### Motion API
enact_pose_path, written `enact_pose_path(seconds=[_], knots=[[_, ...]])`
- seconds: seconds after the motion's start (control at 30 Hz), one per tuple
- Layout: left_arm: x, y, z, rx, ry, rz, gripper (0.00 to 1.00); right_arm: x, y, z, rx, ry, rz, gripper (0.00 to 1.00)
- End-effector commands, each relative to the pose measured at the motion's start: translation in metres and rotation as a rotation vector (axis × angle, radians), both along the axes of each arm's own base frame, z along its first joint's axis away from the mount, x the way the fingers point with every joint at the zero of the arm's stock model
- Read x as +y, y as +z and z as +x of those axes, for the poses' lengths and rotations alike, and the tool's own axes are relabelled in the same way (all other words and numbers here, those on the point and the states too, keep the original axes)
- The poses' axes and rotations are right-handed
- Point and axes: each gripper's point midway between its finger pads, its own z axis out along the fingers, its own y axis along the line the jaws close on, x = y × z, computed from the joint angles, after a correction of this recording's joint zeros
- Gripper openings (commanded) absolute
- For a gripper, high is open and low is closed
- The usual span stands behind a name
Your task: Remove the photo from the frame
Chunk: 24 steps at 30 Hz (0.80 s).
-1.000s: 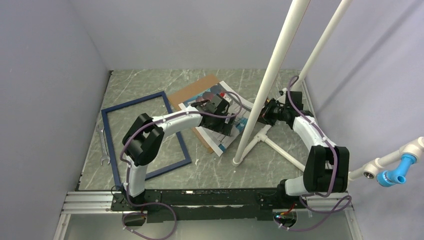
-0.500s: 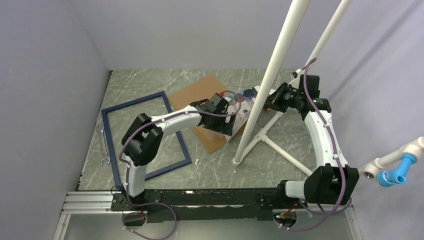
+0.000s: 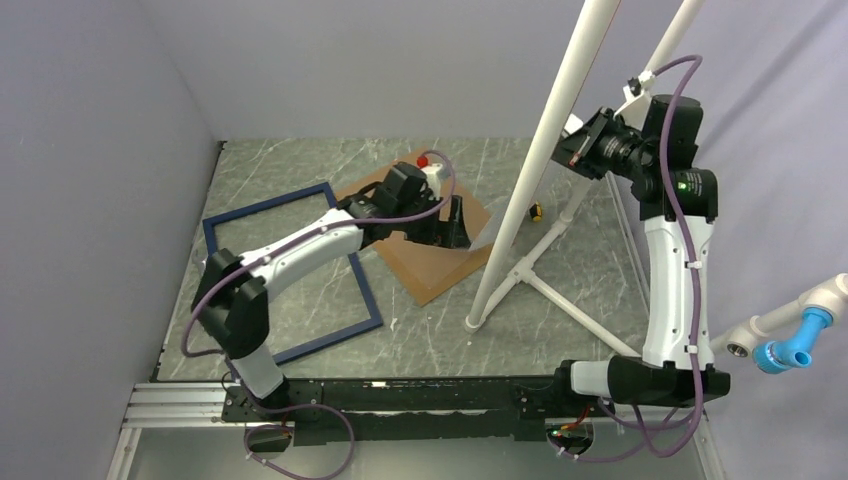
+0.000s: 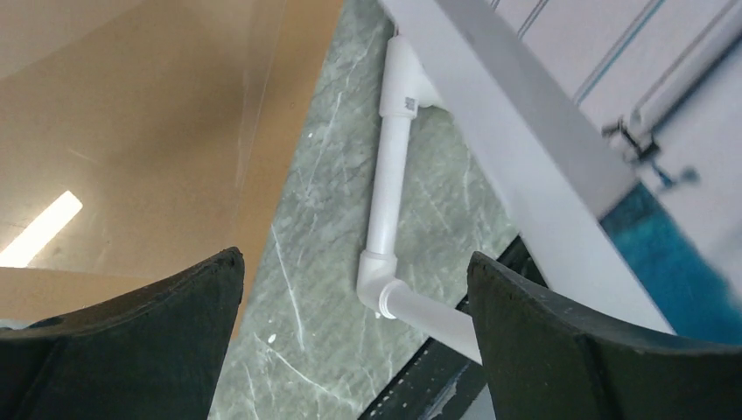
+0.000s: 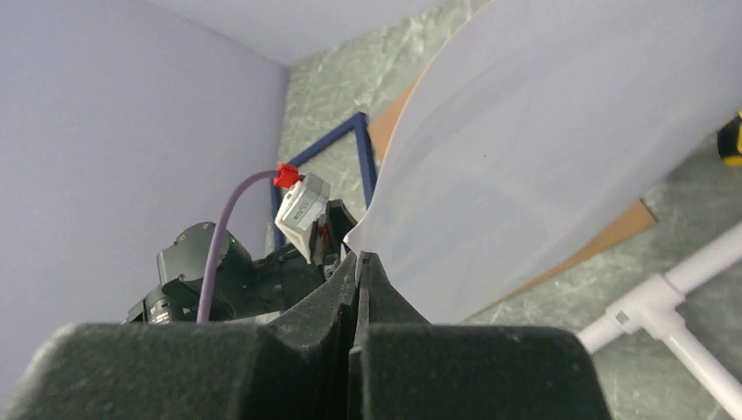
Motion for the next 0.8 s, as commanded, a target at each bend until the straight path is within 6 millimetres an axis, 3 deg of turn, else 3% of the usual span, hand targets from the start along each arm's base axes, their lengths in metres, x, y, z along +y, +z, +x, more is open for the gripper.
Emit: enact_pose_path(seconds=[0.0, 0.1, 0.17, 0.47, 0.57, 0.7, 0.77], knots=[[0.011, 0.051, -0.003, -0.046, 0.015, -0.154, 0.99, 0.018, 0.030, 0.002, -0.057, 0.085, 0.041, 0.00], [0.030, 0.064, -0.004, -0.074, 0.049, -0.172, 0.99, 0.035, 0.058, 0.010, -0.119, 0.138, 0.065, 0.00], [0.044, 0.068, -0.006, -0.090, 0.080, -0.166, 0.99, 0.057, 0.071, 0.015, -0.149, 0.186, 0.068, 0.00], [0.113, 0.086, -0.016, -0.185, 0.247, -0.117, 0.99, 0.145, 0.066, 0.072, -0.171, 0.376, 0.215, 0.00], [0.139, 0.084, -0.022, -0.206, 0.333, -0.080, 0.99, 0.171, 0.077, 0.078, -0.173, 0.438, 0.279, 0.00], [0.164, 0.078, -0.033, -0.236, 0.404, -0.070, 0.99, 0.180, 0.094, 0.078, -0.202, 0.466, 0.350, 0.00], [0.172, 0.076, -0.040, -0.236, 0.412, -0.078, 1.00, 0.174, 0.084, 0.083, -0.192, 0.431, 0.352, 0.00]])
